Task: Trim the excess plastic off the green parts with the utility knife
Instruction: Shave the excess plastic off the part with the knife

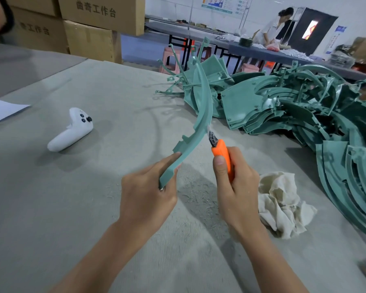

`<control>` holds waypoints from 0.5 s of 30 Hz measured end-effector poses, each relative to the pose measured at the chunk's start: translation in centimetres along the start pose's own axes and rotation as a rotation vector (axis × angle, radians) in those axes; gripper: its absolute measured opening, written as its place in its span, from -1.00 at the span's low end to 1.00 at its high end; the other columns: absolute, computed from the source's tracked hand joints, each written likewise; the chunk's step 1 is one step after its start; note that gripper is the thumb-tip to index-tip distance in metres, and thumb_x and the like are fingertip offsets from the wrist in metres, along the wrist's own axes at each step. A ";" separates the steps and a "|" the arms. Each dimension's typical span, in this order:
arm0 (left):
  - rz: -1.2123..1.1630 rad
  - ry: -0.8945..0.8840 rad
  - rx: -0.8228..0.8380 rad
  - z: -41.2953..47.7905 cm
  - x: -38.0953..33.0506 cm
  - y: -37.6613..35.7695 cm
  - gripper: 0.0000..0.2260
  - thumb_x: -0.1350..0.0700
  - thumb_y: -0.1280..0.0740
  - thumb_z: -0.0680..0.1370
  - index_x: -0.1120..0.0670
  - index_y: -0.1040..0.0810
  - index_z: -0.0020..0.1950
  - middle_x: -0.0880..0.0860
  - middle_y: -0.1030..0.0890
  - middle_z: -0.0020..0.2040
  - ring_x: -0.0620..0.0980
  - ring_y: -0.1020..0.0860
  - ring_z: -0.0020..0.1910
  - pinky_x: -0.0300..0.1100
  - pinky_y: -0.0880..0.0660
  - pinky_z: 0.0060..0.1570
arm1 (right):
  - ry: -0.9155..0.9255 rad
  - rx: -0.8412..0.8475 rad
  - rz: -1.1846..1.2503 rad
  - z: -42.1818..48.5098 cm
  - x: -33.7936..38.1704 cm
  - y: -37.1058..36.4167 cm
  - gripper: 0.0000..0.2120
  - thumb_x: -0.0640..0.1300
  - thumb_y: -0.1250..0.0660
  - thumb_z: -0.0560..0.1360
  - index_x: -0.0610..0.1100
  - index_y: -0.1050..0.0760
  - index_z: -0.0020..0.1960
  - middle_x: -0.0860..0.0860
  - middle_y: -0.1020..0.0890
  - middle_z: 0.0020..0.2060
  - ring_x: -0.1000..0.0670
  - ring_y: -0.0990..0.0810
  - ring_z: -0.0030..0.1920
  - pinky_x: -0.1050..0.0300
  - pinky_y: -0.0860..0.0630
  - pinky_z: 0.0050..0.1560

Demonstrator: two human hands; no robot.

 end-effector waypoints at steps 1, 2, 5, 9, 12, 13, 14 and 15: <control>0.005 0.003 -0.003 0.0 0.0 0.0 -0.88 0.30 -0.42 0.38 0.28 -0.55 -0.34 -0.01 -0.43 -0.46 -0.19 -0.38 -0.32 -0.72 -0.08 -0.36 | 0.016 0.002 0.011 -0.1 0.2 0.0 -0.71 0.16 -0.08 0.64 -0.01 -0.38 -0.10 0.10 -0.35 -0.44 0.04 -0.35 -0.44 0.12 -0.27 -0.42; 0.015 -0.001 -0.005 0.1 0.0 0.1 -0.89 0.30 -0.42 0.38 0.27 -0.56 -0.33 0.01 -0.46 -0.46 -0.13 -0.40 -0.31 -0.73 -0.08 -0.35 | 0.039 0.008 0.021 -0.2 0.4 -0.1 -0.71 0.15 -0.08 0.64 0.00 -0.38 -0.10 0.11 -0.35 -0.44 0.04 -0.36 -0.44 0.14 -0.27 -0.42; 0.047 -0.014 -0.017 0.4 0.0 0.2 -0.92 0.27 -0.42 0.39 0.23 -0.61 -0.31 0.07 -0.49 -0.49 -0.02 -0.41 -0.26 -0.74 -0.08 -0.31 | 0.083 0.029 0.033 -0.4 1.1 -0.3 -0.71 0.15 -0.08 0.64 -0.02 -0.39 -0.08 0.13 -0.34 -0.43 0.06 -0.37 -0.44 0.17 -0.26 -0.41; 0.055 -0.019 -0.019 0.4 0.0 0.2 -0.93 0.26 -0.42 0.39 0.21 -0.62 -0.30 0.09 -0.48 -0.50 -0.03 -0.41 -0.25 -0.74 -0.08 -0.30 | 0.071 0.029 0.028 -0.4 1.0 -0.5 -0.71 0.15 -0.08 0.64 -0.03 -0.39 -0.08 0.10 -0.36 -0.43 0.05 -0.38 -0.43 0.09 -0.30 -0.43; 0.041 -0.035 -0.014 0.3 -0.2 0.1 -0.89 0.27 -0.42 0.39 0.23 -0.57 -0.34 0.05 -0.47 -0.49 -0.11 -0.37 -0.32 -0.74 -0.08 -0.33 | 0.039 0.011 0.005 -0.3 0.5 -0.5 -0.70 0.17 -0.07 0.64 -0.02 -0.39 -0.09 0.10 -0.36 -0.43 0.05 -0.37 -0.44 0.08 -0.30 -0.44; 0.028 -0.039 -0.015 0.2 -0.3 0.1 -0.87 0.28 -0.42 0.39 0.24 -0.55 -0.36 0.05 -0.47 -0.49 -0.11 -0.38 -0.31 -0.74 -0.07 -0.33 | 0.024 -0.002 0.004 -0.2 0.3 -0.3 -0.69 0.17 -0.07 0.64 -0.02 -0.38 -0.10 0.10 -0.35 -0.44 0.05 -0.36 -0.45 0.10 -0.28 -0.43; 0.014 -0.038 -0.017 0.2 -0.3 0.1 -0.85 0.28 -0.42 0.39 0.25 -0.53 -0.36 0.07 -0.46 -0.49 -0.14 -0.40 -0.29 -0.74 -0.07 -0.34 | 0.016 -0.010 0.012 -0.1 0.1 -0.2 -0.69 0.17 -0.08 0.64 -0.02 -0.38 -0.10 0.09 -0.35 -0.44 0.04 -0.35 -0.45 0.12 -0.26 -0.42; 0.002 -0.035 -0.018 0.1 -0.4 0.0 -0.85 0.28 -0.42 0.39 0.25 -0.52 -0.37 0.06 -0.44 -0.49 -0.22 -0.39 -0.27 -0.73 -0.07 -0.34 | 0.018 -0.012 0.026 0.0 0.1 0.0 -0.70 0.16 -0.09 0.64 -0.02 -0.39 -0.10 0.09 -0.35 -0.44 0.04 -0.35 -0.45 0.14 -0.25 -0.42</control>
Point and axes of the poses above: each hand's wrist, its own z-axis towards the middle knuckle, its own y-axis out of the back of the hand, x = y × z, the point moved 8 cm from there along z, towards the middle knuckle
